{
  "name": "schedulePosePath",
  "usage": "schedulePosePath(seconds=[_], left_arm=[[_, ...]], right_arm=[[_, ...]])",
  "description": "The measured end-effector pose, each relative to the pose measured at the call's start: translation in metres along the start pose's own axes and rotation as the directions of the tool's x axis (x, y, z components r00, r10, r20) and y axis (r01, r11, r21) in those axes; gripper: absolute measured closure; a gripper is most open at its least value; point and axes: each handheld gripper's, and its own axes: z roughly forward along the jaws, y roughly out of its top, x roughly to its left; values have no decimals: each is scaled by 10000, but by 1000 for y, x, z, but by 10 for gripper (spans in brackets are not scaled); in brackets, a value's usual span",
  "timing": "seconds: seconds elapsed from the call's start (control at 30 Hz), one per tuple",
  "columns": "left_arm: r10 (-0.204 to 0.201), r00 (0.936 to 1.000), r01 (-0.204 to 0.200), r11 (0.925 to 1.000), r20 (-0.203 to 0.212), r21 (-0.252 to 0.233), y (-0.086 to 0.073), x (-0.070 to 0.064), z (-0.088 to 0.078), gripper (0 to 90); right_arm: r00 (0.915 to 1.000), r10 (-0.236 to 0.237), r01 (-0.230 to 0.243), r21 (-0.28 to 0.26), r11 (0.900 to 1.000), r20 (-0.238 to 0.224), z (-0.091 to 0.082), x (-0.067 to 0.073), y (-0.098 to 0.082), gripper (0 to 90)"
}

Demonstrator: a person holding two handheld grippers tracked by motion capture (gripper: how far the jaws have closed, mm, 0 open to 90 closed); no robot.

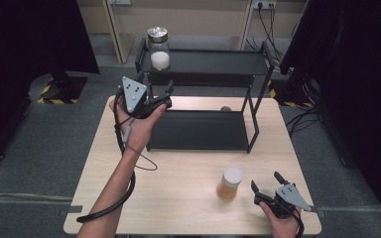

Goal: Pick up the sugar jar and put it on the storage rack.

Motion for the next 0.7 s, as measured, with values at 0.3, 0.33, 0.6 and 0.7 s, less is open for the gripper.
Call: schedulePosePath(seconds=[0.3, 0.33, 0.6, 0.7], left_arm=[[54, 9999, -55, 10000, 136, 78, -17, -4, -11, 108], [63, 9999, -65, 9999, 157, 127, -19, -4, -13, 108], [-76, 9998, 71, 9996, 198, 257, -36, -5, -22, 107], [-110, 9997, 103, 9995, 210, 308, -42, -5, -27, 107]], right_arm=[[10000, 6, -6, -13, 10000, -24, 0, 0, 0, 99], [10000, 0, 0, -14, 10000, -20, 0, 0, 0, 99], [10000, 13, -13, -14, 10000, -39, 0, 0, 0, 99], [10000, -23, 23, 2, 10000, -39, 1, 1, 0, 98]])
